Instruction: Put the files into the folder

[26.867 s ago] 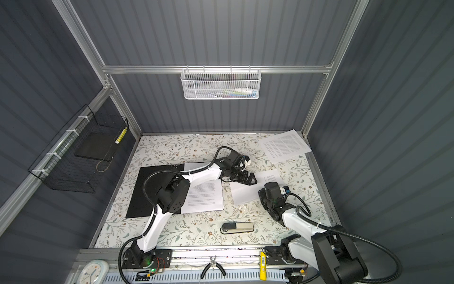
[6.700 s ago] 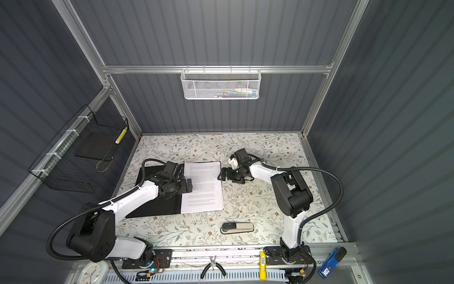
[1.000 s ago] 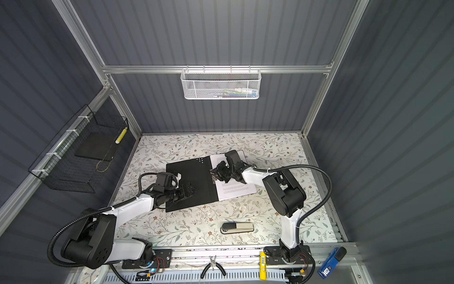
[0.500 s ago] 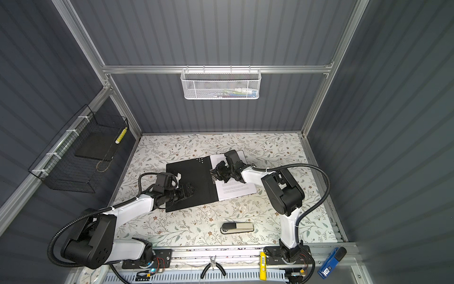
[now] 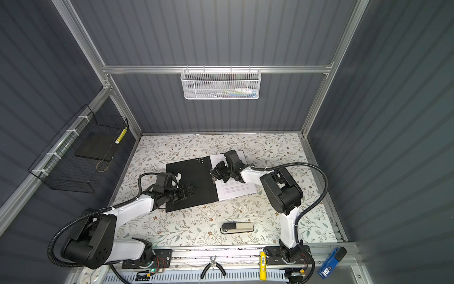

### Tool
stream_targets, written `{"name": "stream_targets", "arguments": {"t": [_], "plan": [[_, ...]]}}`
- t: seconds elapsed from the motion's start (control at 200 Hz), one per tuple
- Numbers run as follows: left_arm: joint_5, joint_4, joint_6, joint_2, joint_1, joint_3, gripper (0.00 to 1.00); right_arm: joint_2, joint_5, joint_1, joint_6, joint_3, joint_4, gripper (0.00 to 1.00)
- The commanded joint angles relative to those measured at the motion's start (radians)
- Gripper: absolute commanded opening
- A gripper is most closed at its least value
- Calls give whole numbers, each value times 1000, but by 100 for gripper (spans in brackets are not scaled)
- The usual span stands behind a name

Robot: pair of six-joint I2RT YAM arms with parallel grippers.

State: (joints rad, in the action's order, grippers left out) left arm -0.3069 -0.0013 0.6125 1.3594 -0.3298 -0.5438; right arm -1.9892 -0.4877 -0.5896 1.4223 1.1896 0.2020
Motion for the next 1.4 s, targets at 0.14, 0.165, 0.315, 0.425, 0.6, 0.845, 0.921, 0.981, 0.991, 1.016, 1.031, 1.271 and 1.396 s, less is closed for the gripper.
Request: {"name": "stream_targets", "arguments": {"t": [0.14,0.165,0.315,0.425,0.6,0.845,0.921,0.981,0.991,1.016,1.031,1.271,1.396], "plan": [[17,-28,-15,17,8,16,100,-20,-12,4,21,-3,32,5],[19,-28,-13,19,8,16,100,-20,-13,5,23,-5,35,5],[15,-18,-8,47,8,8,100,-24,-19,7,19,-17,56,0],[-15,17,-20,70,8,11,100,-18,-29,19,3,-39,81,0],[-130,73,-37,151,-30,-5,100,26,-29,50,-53,-104,90,0],[-84,105,15,257,-162,-66,100,101,-48,121,-174,-221,86,0],[-54,111,61,277,-164,-62,100,125,-33,142,-228,-254,54,0],[4,75,81,293,-164,-69,100,146,-24,160,-263,-286,47,0],[13,69,84,296,-164,-70,100,150,-22,162,-269,-292,46,0],[28,61,92,301,-164,-71,100,158,-19,169,-283,-304,43,0],[33,55,98,304,-164,-71,100,162,-17,172,-290,-310,40,0],[71,35,143,333,-164,-70,100,191,11,200,-407,-371,7,0],[89,31,159,328,-164,-69,100,186,36,200,-444,-403,17,0]]}}
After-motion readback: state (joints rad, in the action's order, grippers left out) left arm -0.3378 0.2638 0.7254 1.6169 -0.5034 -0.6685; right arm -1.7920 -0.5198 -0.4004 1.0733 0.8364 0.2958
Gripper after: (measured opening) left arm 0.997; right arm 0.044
